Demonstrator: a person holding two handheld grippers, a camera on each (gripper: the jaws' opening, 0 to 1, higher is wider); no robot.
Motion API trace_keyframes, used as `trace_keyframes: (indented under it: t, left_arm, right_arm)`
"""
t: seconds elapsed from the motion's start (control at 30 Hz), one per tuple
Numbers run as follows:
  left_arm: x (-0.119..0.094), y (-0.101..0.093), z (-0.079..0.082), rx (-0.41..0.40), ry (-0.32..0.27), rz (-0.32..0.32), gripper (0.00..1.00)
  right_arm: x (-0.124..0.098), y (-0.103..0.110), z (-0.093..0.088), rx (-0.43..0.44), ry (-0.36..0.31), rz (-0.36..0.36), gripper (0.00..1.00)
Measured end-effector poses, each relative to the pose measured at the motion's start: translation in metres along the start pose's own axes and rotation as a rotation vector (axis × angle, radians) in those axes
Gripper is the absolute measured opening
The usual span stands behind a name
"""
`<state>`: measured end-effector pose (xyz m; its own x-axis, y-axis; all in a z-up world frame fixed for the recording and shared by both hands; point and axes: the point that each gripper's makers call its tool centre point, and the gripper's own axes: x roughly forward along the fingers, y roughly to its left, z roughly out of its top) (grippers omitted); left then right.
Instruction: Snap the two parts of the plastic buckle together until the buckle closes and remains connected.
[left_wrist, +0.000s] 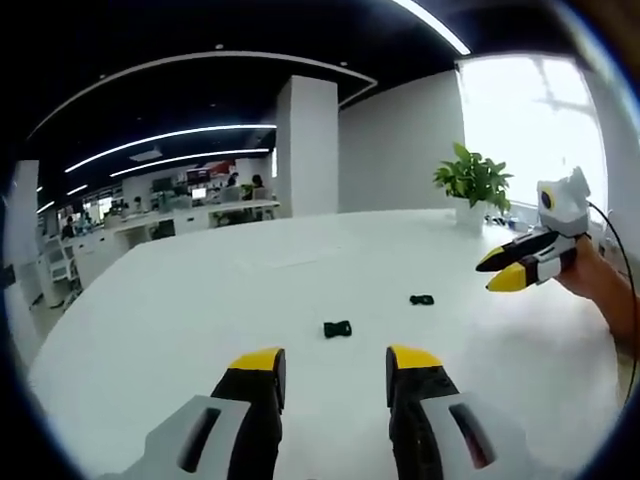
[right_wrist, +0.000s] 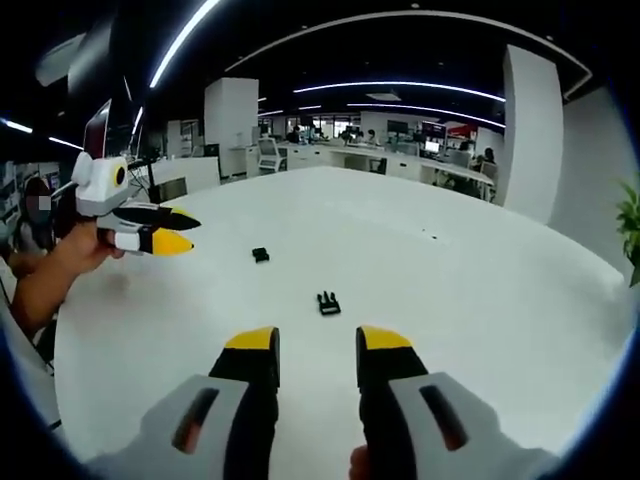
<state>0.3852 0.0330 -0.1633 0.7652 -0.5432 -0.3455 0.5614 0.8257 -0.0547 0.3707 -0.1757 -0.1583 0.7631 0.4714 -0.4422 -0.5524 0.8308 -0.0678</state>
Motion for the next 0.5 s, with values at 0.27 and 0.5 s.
trace_keyframes:
  t: [0.27, 0.5]
  left_arm:
    - [0.005, 0.000, 0.005, -0.001, 0.009, -0.022, 0.40]
    - [0.013, -0.003, 0.016, -0.025, -0.003, -0.064, 0.40]
  right_arm:
    - [0.003, -0.003, 0.004, -0.001, 0.000, 0.003, 0.30]
    - [0.007, -0.002, 0.005, -0.004, 0.005, 0.013, 0.30]
